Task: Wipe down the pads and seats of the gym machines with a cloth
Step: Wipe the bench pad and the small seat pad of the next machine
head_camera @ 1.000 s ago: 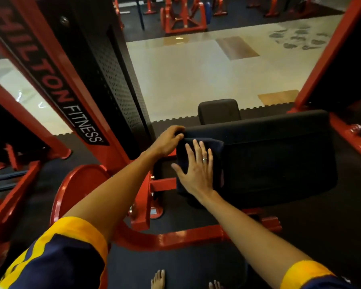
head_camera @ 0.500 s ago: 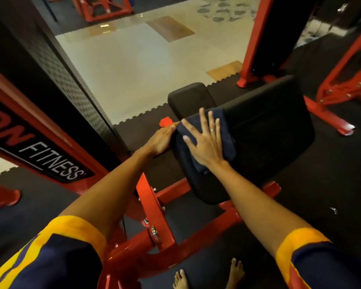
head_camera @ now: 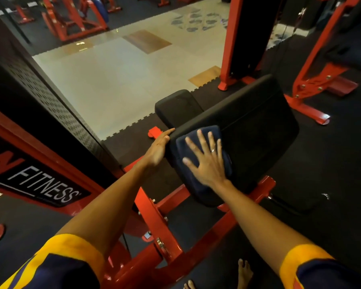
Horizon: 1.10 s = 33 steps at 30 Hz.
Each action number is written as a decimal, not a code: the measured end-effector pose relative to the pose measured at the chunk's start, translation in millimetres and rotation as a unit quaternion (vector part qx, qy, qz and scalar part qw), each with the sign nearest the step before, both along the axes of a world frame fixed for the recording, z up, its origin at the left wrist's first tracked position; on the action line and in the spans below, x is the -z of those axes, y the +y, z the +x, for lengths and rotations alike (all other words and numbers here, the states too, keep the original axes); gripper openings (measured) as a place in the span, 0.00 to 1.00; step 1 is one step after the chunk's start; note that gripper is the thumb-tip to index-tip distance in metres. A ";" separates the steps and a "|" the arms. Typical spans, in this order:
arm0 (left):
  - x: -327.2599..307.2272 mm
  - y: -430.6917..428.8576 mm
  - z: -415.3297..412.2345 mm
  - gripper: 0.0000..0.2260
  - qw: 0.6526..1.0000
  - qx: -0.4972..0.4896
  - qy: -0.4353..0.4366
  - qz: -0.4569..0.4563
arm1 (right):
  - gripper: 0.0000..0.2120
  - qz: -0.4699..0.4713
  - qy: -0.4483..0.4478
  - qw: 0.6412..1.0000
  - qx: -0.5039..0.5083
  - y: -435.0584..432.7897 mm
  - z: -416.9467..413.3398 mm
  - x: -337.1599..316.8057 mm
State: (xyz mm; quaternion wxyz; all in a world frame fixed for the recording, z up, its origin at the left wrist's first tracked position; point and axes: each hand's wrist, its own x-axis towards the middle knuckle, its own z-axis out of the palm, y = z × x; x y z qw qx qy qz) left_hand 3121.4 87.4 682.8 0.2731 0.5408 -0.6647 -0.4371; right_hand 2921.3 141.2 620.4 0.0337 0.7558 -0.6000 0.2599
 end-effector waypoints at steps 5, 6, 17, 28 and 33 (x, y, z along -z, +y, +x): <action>-2.0 3.1 -3.3 0.20 1.000 0.001 0.022 0.008 | 0.26 0.076 -0.136 0.971 0.179 -55.2 26.2 -42.1; -2.2 3.4 -2.9 0.20 0.999 -0.005 0.033 0.013 | 0.25 0.059 -0.141 0.973 0.173 -49.6 40.6 -41.9; -0.2 -0.4 0.9 0.20 1.000 0.027 0.005 -0.005 | 0.27 0.104 -0.143 0.964 0.200 -70.7 14.8 -54.5; 5.1 -3.6 5.0 0.20 0.999 0.035 0.000 -0.007 | 0.32 0.071 -0.096 0.977 0.179 -36.1 15.5 -29.6; 2.7 -3.6 7.5 0.20 0.999 0.041 -0.012 -0.003 | 0.27 0.109 -0.177 0.950 0.233 -45.9 50.6 -43.0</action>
